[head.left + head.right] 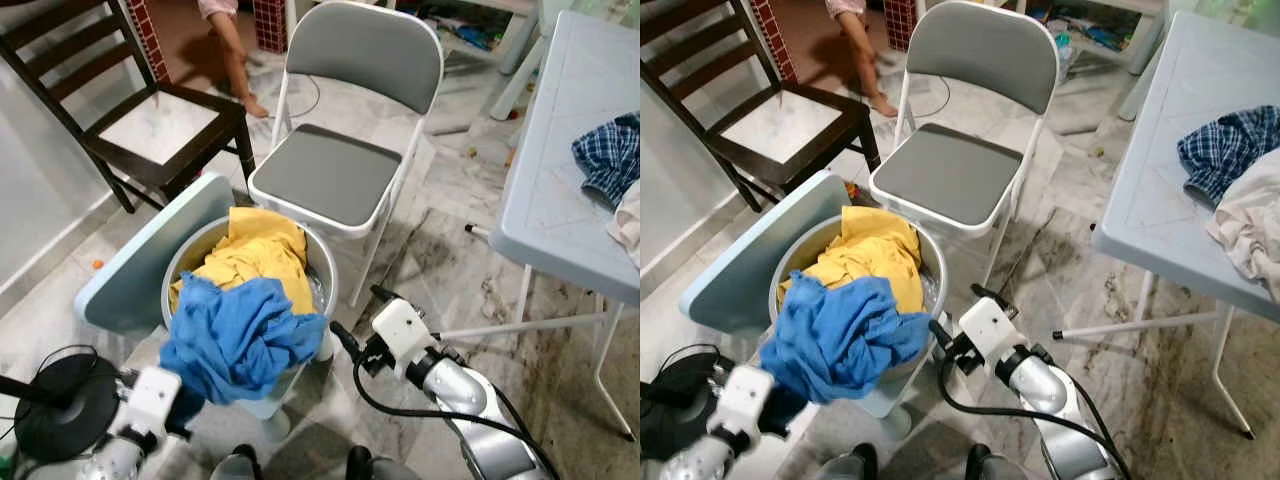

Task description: Hang hanger

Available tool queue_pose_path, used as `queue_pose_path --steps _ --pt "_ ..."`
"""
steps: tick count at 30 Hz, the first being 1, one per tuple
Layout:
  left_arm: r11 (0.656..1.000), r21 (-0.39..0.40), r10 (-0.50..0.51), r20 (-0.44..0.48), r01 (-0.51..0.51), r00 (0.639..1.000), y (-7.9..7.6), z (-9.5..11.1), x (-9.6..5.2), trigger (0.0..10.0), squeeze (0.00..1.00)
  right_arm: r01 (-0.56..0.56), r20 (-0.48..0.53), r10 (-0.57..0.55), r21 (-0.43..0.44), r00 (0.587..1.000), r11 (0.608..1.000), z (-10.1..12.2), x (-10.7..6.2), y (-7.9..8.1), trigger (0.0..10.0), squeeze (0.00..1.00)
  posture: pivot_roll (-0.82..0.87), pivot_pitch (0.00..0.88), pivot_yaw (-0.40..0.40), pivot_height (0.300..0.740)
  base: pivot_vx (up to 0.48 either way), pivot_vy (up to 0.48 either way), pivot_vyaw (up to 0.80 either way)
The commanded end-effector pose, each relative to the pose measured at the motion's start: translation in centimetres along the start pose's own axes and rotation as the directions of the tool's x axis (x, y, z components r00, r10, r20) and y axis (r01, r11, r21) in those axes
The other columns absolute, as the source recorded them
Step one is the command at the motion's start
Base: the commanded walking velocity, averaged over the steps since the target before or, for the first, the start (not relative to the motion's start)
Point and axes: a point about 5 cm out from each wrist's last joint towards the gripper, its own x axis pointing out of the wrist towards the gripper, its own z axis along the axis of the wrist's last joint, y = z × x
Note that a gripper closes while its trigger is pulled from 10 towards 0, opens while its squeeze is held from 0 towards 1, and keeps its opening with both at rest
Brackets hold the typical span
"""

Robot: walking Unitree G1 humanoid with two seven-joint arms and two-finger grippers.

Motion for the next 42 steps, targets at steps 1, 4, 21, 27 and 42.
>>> queue_pose_path --steps 1,4,21,27,42 --pt "0.998 0.008 0.063 -0.002 -0.063 0.998 1.0 -0.2 -0.1 2.8 0.00 -0.008 -0.005 0.008 -0.003 1.000 1.000 -0.2 -0.2 0.2 10.0 0.00 0.16 0.248 -0.022 0.740 0.000 0.000 0.00" --pt "0.994 0.008 0.104 0.058 -0.105 0.993 2.0 1.4 0.8 0.0 0.00 -0.006 -0.006 0.006 -0.002 1.000 1.000 -0.2 -0.1 0.1 10.0 0.00 0.16 0.248 -0.022 0.740 0.000 0.000 0.00" --pt "0.971 0.095 0.190 0.252 -0.219 0.949 3.9 7.3 2.7 10.0 1.00 -0.001 -0.005 0.001 -0.002 1.000 1.000 -0.2 -0.1 0.1 10.0 0.00 0.17 0.249 -0.018 0.740 0.000 0.000 0.00" --pt "0.986 0.137 0.061 0.243 -0.096 0.968 2.3 8.4 2.9 10.0 1.00 -0.001 -0.005 0.001 -0.001 1.000 1.000 -0.2 -0.1 0.1 10.0 0.00 0.17 0.250 -0.021 0.740 0.000 0.000 0.00" --pt "0.944 0.330 0.049 -0.178 0.013 0.983 6.1 5.0 2.8 10.0 1.00 -0.003 -0.009 0.003 -0.004 1.000 1.000 -0.3 -0.2 0.1 10.0 0.00 0.17 0.257 -0.023 0.740 0.000 0.000 0.00"
